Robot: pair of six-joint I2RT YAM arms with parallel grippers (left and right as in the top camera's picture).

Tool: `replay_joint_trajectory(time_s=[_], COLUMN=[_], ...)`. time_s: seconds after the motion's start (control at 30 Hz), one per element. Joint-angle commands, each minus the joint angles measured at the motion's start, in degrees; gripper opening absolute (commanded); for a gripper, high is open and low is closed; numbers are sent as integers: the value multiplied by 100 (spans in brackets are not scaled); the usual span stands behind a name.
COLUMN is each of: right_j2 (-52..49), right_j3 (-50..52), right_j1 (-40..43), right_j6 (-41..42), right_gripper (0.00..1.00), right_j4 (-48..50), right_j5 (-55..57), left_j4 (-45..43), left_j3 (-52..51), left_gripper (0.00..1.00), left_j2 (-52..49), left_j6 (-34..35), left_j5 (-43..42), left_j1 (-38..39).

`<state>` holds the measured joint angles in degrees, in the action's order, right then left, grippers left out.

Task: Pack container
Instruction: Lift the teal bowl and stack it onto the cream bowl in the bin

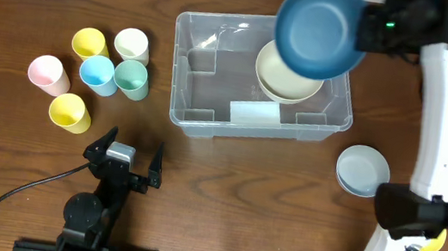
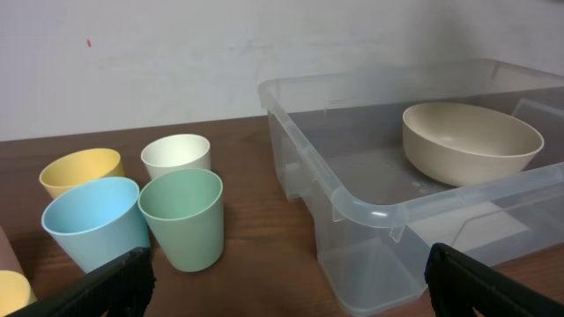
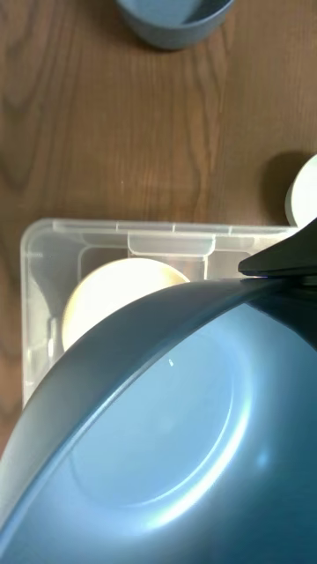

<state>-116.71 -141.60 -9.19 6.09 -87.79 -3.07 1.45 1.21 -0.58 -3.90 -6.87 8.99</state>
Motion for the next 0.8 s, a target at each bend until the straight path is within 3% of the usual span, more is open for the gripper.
replay_joint_trajectory(time_s=[0.0, 0.7, 0.77], right_j2=[-262, -1707, -1742], right_j3=[151, 175, 175], right_j1=[-273, -385, -385], right_j6=[219, 374, 374], right_gripper=[1, 2, 19], right_j4=[98, 144, 160], right_j5=[575, 671, 671], left_j4=[197, 197, 197], left_j3=[-98, -98, -98], left_gripper=[98, 98, 98], left_j2=[35, 35, 35], left_j6=[-57, -55, -55], left_j5=[-44, -44, -44], left_j1=[-35, -35, -35])
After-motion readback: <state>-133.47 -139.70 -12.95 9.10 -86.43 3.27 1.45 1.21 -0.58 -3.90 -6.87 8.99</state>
